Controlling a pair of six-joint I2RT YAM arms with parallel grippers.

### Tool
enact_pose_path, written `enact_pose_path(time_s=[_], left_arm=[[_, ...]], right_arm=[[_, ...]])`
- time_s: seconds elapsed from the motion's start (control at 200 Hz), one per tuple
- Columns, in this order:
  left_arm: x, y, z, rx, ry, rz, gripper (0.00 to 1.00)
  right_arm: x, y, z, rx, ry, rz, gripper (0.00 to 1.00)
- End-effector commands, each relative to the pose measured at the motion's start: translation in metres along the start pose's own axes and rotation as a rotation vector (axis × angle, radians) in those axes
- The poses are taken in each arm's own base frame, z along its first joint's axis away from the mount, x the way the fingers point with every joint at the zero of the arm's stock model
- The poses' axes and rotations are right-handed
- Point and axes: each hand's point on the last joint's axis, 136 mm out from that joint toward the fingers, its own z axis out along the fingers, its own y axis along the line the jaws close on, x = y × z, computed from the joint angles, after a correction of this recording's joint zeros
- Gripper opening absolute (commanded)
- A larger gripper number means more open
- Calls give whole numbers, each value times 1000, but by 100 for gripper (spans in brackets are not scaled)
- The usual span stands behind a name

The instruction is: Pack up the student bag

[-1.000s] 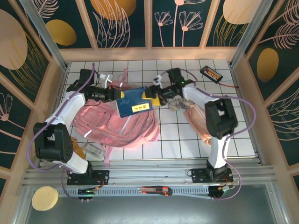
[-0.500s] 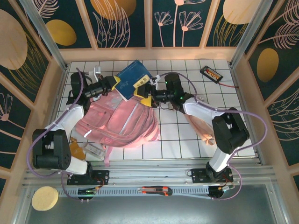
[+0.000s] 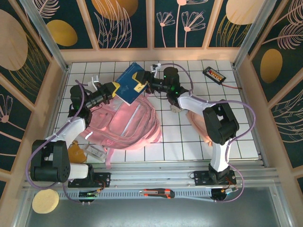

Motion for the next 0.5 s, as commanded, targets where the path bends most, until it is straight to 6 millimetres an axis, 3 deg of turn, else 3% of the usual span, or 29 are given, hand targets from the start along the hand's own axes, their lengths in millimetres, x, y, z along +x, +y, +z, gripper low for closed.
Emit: enact_pose_path(time_s=[0.0,0.08,0.125,0.155,0.18,0.195,0.245,0.27,0.355,0.395,0.495], left_arm=[[11,-19,-3,42,34,52,0],[11,-18,-2,37,31,58,0],[11,-17,-1,28,41,71,0],[12,-16,-1,13,47,82,17],[12,-14,-1,-8,49,97,41],[12,-11,-2,-26,52,103,49],[15,-1,-4,-94,62,146,55],[16,7,-6,-134,65,167,59],[24,44,-14,-339,106,275,74],[34,63,-15,-455,149,343,81],[71,100,-6,-659,330,494,84]], right_arm=[[-13,24,-1,-61,-60,-58,52],[-11,24,-10,-45,-82,-58,17],[-12,22,-16,-26,-91,-60,6],[-13,20,-21,-8,-97,-65,0],[-15,18,-26,9,-104,-65,0],[-15,14,-29,27,-107,-63,0],[-11,10,-37,74,-107,-66,0],[-25,1,-53,113,-142,-64,0],[-37,-21,-92,284,-178,-72,0],[-41,-32,-113,394,-193,-86,0],[-47,-46,-161,578,-207,-106,0]])
